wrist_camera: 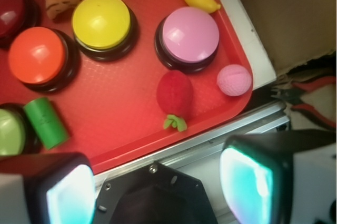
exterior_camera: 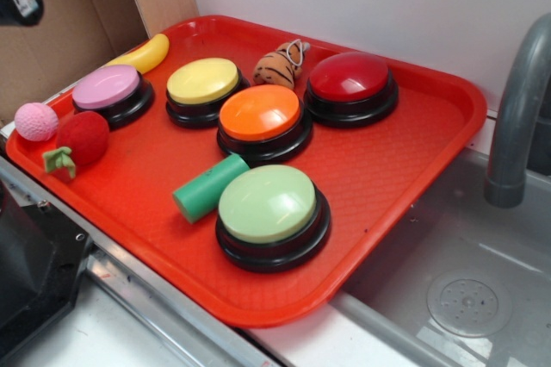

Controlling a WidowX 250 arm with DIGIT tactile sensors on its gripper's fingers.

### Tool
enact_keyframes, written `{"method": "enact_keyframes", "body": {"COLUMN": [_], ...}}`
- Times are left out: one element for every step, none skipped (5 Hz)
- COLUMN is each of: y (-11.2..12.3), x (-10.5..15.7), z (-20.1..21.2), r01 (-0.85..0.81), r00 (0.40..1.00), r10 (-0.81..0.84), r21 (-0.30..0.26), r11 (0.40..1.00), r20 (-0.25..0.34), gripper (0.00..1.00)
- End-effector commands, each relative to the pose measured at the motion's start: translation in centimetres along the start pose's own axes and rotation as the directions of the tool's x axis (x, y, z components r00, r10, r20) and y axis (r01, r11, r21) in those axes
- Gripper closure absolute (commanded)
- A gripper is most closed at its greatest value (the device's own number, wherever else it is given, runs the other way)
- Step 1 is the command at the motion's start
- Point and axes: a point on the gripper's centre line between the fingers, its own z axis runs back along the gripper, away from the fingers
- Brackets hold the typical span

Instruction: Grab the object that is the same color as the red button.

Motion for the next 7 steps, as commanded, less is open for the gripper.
{"method": "enact_keyframes", "body": {"y": [3.7,3.5,3.1,2.7,2.4,2.2,1.8], "x": [0.6,1.2,1.5,1.7,1.3,1.3,1.4], "z": [-6.9,-10.5,-13.0,-14.3,-14.8,-15.2,-15.5], "r01": [-0.202,-0.233,-0.209,-0.198,-0.227,-0.229,-0.220], "r00": [0.979,0.972,0.978,0.980,0.974,0.973,0.975], "r10": [0.200,0.233,0.209,0.199,0.227,0.230,0.221], "r21": [0.044,0.007,0.011,-0.023,-0.011,-0.033,-0.039], "r11": [0.978,0.972,0.978,0.980,0.974,0.973,0.975], "r20": [0.038,0.041,0.015,0.006,0.012,0.007,0.001], "gripper": [0.00,0.00,0.00,0.00,0.57,0.81,0.90]}}
